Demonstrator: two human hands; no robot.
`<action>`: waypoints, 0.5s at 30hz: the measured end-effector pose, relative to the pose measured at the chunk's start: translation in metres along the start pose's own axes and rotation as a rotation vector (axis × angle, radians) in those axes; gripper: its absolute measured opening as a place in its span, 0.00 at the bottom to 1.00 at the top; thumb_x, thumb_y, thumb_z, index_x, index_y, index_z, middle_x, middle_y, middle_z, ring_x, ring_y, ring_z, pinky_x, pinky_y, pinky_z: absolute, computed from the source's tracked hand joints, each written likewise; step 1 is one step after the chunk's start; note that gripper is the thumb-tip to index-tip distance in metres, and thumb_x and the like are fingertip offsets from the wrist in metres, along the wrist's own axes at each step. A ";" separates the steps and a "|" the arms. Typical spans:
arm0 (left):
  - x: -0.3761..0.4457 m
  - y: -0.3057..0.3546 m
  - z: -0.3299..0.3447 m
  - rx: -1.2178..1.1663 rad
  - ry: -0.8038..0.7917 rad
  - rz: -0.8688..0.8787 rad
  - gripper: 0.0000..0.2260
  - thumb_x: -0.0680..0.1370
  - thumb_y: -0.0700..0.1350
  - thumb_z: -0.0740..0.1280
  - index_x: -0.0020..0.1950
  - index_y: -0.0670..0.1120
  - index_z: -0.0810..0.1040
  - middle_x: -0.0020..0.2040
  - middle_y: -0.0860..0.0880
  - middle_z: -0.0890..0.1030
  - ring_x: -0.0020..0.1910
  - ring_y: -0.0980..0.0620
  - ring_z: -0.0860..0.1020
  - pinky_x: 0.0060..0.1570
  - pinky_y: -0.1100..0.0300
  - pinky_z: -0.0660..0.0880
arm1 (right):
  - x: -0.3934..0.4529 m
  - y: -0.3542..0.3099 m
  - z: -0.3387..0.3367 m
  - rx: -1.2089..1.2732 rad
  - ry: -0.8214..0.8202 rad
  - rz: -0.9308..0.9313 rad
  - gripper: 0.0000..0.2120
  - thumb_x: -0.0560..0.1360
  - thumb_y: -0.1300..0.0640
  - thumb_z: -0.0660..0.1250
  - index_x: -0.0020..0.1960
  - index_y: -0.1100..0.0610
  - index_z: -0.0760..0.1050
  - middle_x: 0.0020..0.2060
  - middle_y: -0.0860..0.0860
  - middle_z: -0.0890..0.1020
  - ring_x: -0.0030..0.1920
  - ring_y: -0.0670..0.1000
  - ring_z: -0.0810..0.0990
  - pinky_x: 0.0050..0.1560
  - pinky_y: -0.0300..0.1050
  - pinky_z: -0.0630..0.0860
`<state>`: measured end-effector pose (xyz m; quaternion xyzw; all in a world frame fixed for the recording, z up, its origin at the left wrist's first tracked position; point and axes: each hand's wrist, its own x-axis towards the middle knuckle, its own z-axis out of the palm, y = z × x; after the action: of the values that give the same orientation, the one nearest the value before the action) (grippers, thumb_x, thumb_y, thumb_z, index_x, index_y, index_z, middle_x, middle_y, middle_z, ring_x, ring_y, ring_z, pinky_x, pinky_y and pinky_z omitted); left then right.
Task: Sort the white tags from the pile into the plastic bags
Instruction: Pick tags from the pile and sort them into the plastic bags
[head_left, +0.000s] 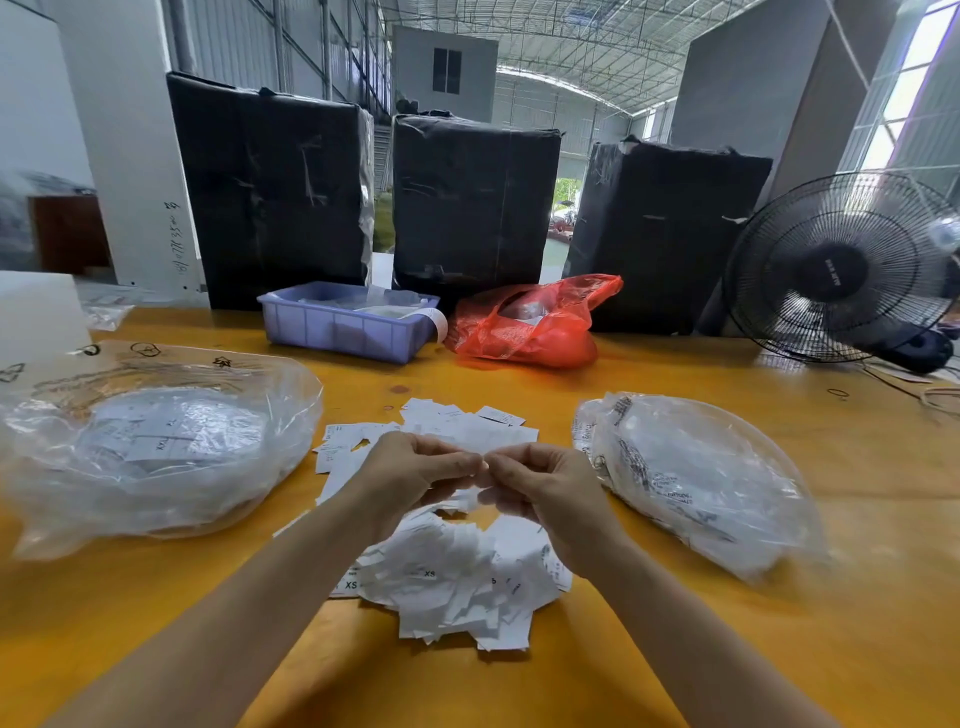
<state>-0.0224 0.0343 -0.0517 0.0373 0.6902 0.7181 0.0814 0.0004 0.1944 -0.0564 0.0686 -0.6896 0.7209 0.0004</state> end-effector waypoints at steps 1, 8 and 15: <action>0.000 -0.001 0.001 -0.005 0.015 0.000 0.01 0.71 0.36 0.73 0.40 0.39 0.83 0.33 0.46 0.83 0.31 0.57 0.81 0.31 0.69 0.75 | 0.000 0.000 -0.001 0.010 0.001 0.004 0.04 0.75 0.65 0.67 0.47 0.65 0.79 0.36 0.56 0.84 0.33 0.49 0.82 0.34 0.37 0.77; 0.001 -0.008 0.010 -0.081 0.088 0.040 0.05 0.75 0.38 0.69 0.40 0.39 0.79 0.27 0.47 0.80 0.26 0.55 0.75 0.31 0.66 0.76 | 0.000 -0.001 -0.002 0.123 -0.026 0.096 0.10 0.70 0.69 0.71 0.50 0.66 0.77 0.36 0.59 0.82 0.34 0.52 0.83 0.37 0.39 0.78; 0.000 -0.011 0.015 -0.172 0.107 -0.010 0.18 0.68 0.32 0.74 0.54 0.40 0.73 0.40 0.39 0.84 0.35 0.50 0.82 0.36 0.62 0.78 | 0.008 0.003 -0.009 0.064 0.183 -0.023 0.09 0.71 0.70 0.70 0.49 0.62 0.76 0.38 0.56 0.81 0.33 0.48 0.80 0.35 0.37 0.75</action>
<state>-0.0195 0.0491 -0.0616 -0.0118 0.6295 0.7753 0.0510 -0.0086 0.2021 -0.0588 0.0102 -0.6625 0.7458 0.0696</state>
